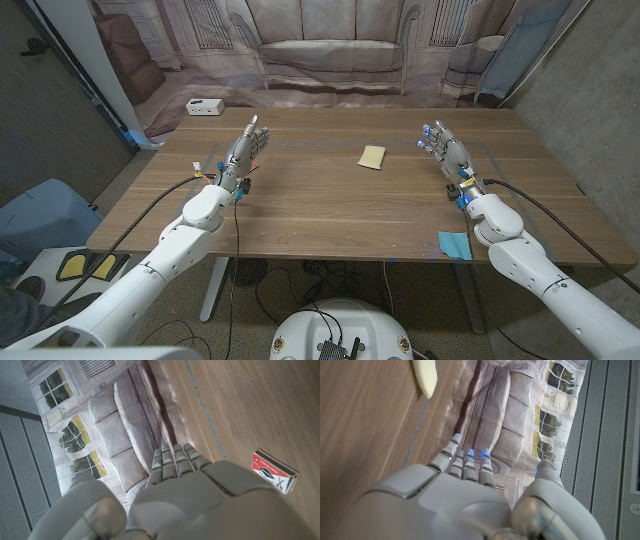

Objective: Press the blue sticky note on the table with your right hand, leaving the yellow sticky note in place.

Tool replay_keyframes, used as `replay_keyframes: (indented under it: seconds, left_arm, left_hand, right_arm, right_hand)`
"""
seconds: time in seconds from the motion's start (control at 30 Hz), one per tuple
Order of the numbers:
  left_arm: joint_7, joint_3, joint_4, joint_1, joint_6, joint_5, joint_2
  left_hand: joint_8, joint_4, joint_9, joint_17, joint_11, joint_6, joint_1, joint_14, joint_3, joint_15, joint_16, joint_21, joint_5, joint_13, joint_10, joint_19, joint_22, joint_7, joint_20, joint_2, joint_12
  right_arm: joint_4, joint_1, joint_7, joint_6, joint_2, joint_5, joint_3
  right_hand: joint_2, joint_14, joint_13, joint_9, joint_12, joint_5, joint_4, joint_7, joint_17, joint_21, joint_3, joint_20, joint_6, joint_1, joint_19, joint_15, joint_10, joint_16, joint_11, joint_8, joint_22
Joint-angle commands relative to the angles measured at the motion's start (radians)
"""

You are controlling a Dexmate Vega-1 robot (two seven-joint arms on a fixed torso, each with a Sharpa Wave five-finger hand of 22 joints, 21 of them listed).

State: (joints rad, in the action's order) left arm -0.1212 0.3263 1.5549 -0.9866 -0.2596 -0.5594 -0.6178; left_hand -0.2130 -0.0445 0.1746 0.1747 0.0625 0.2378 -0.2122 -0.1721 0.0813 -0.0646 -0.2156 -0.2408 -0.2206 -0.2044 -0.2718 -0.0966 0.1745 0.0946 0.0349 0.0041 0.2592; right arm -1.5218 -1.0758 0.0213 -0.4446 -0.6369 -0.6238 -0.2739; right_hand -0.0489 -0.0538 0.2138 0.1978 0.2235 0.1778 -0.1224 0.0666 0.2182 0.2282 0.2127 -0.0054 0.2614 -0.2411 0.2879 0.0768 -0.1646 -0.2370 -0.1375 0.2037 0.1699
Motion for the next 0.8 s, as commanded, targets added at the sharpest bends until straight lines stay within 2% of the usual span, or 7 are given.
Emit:
replay_keyframes:
  seconds: [0.03, 0.07, 0.33, 0.6, 0.8]
  left_arm:
    - [-0.032, -0.002, 0.029, -0.023, -0.018, 0.047, -0.008]
    - [-0.027, -0.001, 0.023, -0.020, -0.023, 0.049, -0.007]
    - [-0.017, 0.013, -0.003, -0.001, -0.035, 0.074, -0.002]
    - [-0.020, 0.021, 0.011, 0.002, -0.011, 0.080, -0.007]
    - [-0.011, 0.009, 0.039, -0.012, -0.002, 0.057, -0.018]
  left_hand:
    - [-0.003, 0.010, 0.004, 0.004, 0.001, 0.021, -0.013, -0.023, 0.000, 0.003, -0.003, -0.009, 0.004, 0.001, -0.017, -0.027, 0.004, -0.002, 0.008, 0.002, 0.003]
    - [-0.002, 0.011, 0.004, 0.004, 0.007, 0.022, -0.013, -0.032, 0.000, 0.004, -0.005, -0.009, 0.005, 0.002, -0.022, -0.032, 0.004, -0.002, 0.007, 0.001, 0.004]
    - [-0.004, 0.014, 0.004, 0.004, 0.001, 0.043, -0.015, -0.050, -0.003, 0.001, -0.004, -0.011, 0.007, 0.003, -0.037, -0.052, 0.004, -0.004, 0.016, -0.001, 0.005]
    - [-0.003, 0.016, 0.004, 0.004, 0.009, 0.053, -0.016, -0.058, -0.004, 0.001, -0.002, -0.003, 0.008, 0.004, -0.042, -0.047, 0.004, -0.002, 0.029, -0.002, 0.004]
    - [-0.001, 0.017, 0.004, 0.004, 0.009, 0.057, -0.018, -0.058, -0.005, -0.001, 0.002, 0.003, 0.008, 0.004, -0.043, -0.040, 0.004, 0.000, 0.031, -0.001, 0.002]
  right_arm:
    - [-0.018, -0.068, 0.063, -0.066, -0.016, -0.061, 0.039]
    - [-0.020, -0.074, 0.069, -0.068, -0.019, -0.065, 0.041]
    - [-0.062, -0.140, 0.071, -0.091, -0.047, -0.065, 0.073]
    - [-0.082, -0.179, 0.077, -0.118, -0.052, -0.068, 0.094]
    - [-0.118, -0.212, 0.025, -0.116, -0.056, -0.026, 0.110]
  right_hand:
    - [0.007, -0.005, 0.001, 0.002, 0.004, 0.004, -0.001, 0.004, 0.004, -0.004, -0.007, -0.001, 0.007, 0.005, 0.012, 0.002, -0.010, -0.002, -0.001, 0.004, 0.001]
    - [0.007, -0.005, 0.001, 0.002, 0.004, 0.004, 0.000, 0.004, 0.004, -0.004, -0.007, -0.001, 0.008, 0.006, 0.012, 0.002, -0.011, -0.002, 0.000, 0.004, 0.001]
    - [0.010, -0.005, 0.000, 0.002, 0.003, 0.004, 0.000, 0.004, 0.004, -0.006, -0.010, -0.001, 0.014, 0.009, 0.011, 0.001, -0.011, 0.000, 0.000, 0.006, 0.001]
    - [0.012, -0.005, -0.001, 0.002, 0.003, 0.004, 0.001, 0.000, 0.003, -0.008, -0.012, 0.001, 0.018, 0.012, 0.011, 0.002, -0.014, 0.001, -0.001, 0.007, 0.001]
    - [0.012, -0.010, -0.002, 0.003, 0.003, 0.005, 0.001, 0.001, 0.003, -0.012, -0.014, 0.000, 0.061, 0.014, 0.014, 0.001, -0.017, 0.002, 0.000, 0.023, 0.002]
